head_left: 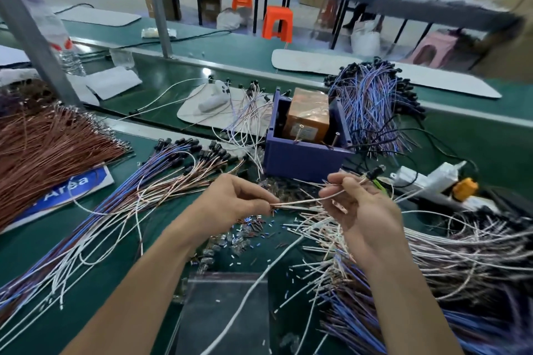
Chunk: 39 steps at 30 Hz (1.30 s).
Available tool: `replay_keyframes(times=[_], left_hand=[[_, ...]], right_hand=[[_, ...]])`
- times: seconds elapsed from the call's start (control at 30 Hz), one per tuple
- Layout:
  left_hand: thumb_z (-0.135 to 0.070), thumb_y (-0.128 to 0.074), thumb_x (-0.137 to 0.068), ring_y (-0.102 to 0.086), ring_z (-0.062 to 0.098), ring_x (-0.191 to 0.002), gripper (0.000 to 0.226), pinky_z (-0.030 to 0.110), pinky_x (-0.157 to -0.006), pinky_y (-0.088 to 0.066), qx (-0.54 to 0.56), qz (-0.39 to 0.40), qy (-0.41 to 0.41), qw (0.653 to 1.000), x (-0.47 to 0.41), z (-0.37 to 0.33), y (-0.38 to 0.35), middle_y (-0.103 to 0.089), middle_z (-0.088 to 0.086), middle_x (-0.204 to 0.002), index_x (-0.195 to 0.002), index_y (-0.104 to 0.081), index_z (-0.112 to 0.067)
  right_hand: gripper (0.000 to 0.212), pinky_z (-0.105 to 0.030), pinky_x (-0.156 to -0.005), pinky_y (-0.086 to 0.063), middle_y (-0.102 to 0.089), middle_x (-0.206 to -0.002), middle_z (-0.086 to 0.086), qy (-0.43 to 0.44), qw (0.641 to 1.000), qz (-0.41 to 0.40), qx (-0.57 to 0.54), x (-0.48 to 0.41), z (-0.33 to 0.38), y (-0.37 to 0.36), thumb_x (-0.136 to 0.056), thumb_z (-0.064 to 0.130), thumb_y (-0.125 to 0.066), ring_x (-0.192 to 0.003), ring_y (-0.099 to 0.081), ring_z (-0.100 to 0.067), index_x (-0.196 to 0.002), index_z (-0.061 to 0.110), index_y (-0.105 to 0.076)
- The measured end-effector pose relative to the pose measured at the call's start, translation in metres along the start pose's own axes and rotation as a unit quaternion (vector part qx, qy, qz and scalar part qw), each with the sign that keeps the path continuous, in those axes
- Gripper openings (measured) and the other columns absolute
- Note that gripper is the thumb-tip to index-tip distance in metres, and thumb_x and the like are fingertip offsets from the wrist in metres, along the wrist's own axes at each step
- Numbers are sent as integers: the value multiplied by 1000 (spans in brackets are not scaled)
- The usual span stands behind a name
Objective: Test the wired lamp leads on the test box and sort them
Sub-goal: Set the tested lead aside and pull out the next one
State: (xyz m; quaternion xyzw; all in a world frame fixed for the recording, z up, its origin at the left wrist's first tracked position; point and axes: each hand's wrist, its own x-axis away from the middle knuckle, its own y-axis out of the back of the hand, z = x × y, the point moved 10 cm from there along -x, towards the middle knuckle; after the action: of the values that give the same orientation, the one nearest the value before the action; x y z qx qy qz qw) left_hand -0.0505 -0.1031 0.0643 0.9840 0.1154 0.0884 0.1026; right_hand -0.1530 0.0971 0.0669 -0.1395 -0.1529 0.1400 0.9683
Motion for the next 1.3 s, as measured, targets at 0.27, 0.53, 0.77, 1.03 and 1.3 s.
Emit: replay_keyframes(times=[0.27, 0.53, 0.77, 1.03, 1.3], left_hand=[[-14, -85, -82, -61, -6, -57, 24, 7, -57, -42, -98, -60, -35, 993, -7, -7, 3, -77, -11, -71, -79, -83, -38], [-5, -85, -80, -68, 4, -61, 25, 14, -58, -49, -2, -92, -87, 992, -2, -22, 3, -78, -1, -73, -85, -84, -30], [-11, -86, -77, -70, 14, -65, 23, 26, -63, -56, -24, -48, -63, 997, 1, -6, 12, -79, 4, -76, -89, -84, -31], [-29, -87, -65, -57, 14, -55, 23, 19, -52, -48, 31, -103, -18, 994, 3, 20, 56, -77, 14, -74, -87, -84, -23], [-11, -83, -82, -54, 12, -59, 10, 20, -55, -47, 44, -115, 47, 991, 6, 51, 73, -73, 8, -72, -85, -85, -21]], right_hand=[[30, -33, -51, -30, -26, -51, -1, 14, 999, 44, 18, 0, -1, 0, -97, 6, -55, -47, -28, -18, -75, 6, -75], [10, -16, -49, -33, -64, -58, 6, 135, 851, 178, 475, 11, -7, -52, -85, 32, -79, -49, -46, -1, -78, 24, -80], [13, -23, -49, -29, -46, -53, 3, 96, 917, 155, 356, -3, -4, -41, -87, 14, -77, -51, -35, -10, -74, 13, -78], [19, -21, -51, -34, -46, -58, 6, 87, 937, 165, 296, -6, -6, -26, -82, 3, -78, -54, -38, -11, -83, 22, -79], [13, -26, -49, -32, -63, -59, -8, 87, 978, 81, 171, -15, 0, -11, -89, 11, -76, -55, -41, -22, -78, 15, -81]])
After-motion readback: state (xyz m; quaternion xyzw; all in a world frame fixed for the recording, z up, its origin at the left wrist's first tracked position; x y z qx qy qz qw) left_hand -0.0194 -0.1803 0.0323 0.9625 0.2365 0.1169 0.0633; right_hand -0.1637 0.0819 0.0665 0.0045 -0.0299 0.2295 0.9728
